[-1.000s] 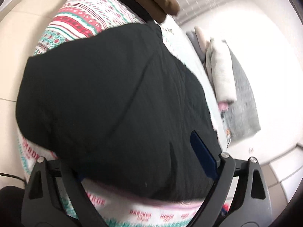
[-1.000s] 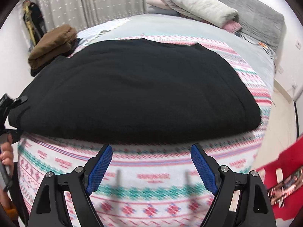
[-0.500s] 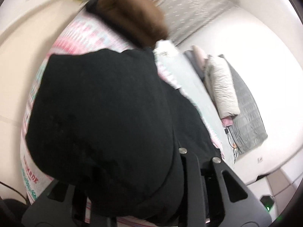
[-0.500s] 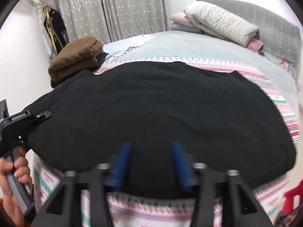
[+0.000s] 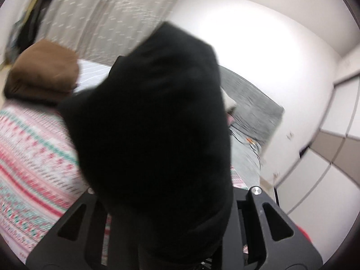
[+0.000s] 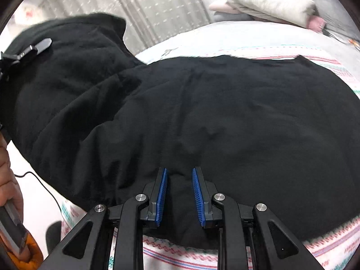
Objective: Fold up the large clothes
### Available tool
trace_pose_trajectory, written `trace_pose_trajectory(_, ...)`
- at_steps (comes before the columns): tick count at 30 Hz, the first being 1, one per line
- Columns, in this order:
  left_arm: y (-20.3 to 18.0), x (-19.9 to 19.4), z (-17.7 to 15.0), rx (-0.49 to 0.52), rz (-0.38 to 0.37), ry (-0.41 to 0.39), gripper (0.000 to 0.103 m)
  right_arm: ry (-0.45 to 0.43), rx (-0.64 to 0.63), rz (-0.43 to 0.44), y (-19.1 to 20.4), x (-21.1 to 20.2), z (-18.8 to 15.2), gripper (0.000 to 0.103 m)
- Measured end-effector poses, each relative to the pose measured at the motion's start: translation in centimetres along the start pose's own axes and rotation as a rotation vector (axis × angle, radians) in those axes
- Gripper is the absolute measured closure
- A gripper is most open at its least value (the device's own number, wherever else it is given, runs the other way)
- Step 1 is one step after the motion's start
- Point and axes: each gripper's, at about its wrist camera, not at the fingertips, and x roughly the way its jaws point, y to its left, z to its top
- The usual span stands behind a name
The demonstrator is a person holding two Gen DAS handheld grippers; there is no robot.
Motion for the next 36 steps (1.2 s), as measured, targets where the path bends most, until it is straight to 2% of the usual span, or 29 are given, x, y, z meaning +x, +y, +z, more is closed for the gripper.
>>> trace_pose_trajectory(4,-4.6,2.2,-1.0,0.105,-0.075,0.046,0.076,-0.046,0.085,-0.049,-3.0,-2.5,0.0,0.077)
trace_pose_trajectory(9,-9.7,5.6,-4.1,0.248,-0.154,0.142,0.076,-0.104,0.183,-0.112,-7.2,-5.5,-0.4,0.068)
trace_pose_trajectory(12,-11.9,8.4,-7.0,0.304,-0.199,0.249,0.074,-0.133,0.247,-0.154,-9.9,-7.1,-0.5,0.062)
trace_pose_trajectory(15,-12.9,11.3,-10.3,0.358,-0.234,0.386,0.070,-0.158,0.305,-0.182,-12.7,-8.9,-1.0,0.061)
trace_pose_trajectory(18,-13.0,14.8,-14.3,0.403,-0.267,0.601,0.053,-0.173,0.351,-0.218,-14.7,-10.5,-1.6,0.056)
trace_pose_trajectory(19,-12.9,15.3,-15.4,0.438,-0.256,0.630,0.052,-0.179,0.361,-0.215,-15.2,-11.0,-1.7,0.056)
trace_pose_trajectory(20,-13.1,14.7,-16.2,0.500,-0.249,0.596,0.051,-0.183,0.374,-0.209,-15.7,-11.5,-1.8,0.053)
trace_pose_trajectory(22,-14.1,13.2,-16.5,0.576,-0.266,0.577,0.034,-0.188,0.388,-0.230,-16.4,-12.3,-1.7,0.046)
trace_pose_trajectory(25,-14.4,11.1,-15.9,0.586,-0.318,0.600,0.023,-0.193,0.383,-0.219,-17.1,-13.1,-1.0,0.041)
trace_pose_trajectory(28,-13.9,8.1,-14.9,0.559,-0.371,0.618,0.022,-0.195,0.390,-0.157,-18.3,-13.6,0.5,0.039)
trace_pose_trajectory(31,-11.6,4.7,-14.0,0.531,-0.402,0.621,0.022,-0.176,0.397,-0.037,-19.2,-13.7,2.2,0.034)
trace_pose_trajectory(33,-10.6,3.2,-13.1,0.506,-0.408,0.617,0.022,-0.164,0.406,0.047,-19.6,-13.3,3.1,0.027)
trace_pose_trajectory(36,-9.5,2.4,-11.9,0.475,-0.399,0.593,0.022,-0.136,0.443,0.164,-20.0,-12.8,5.2,0.025)
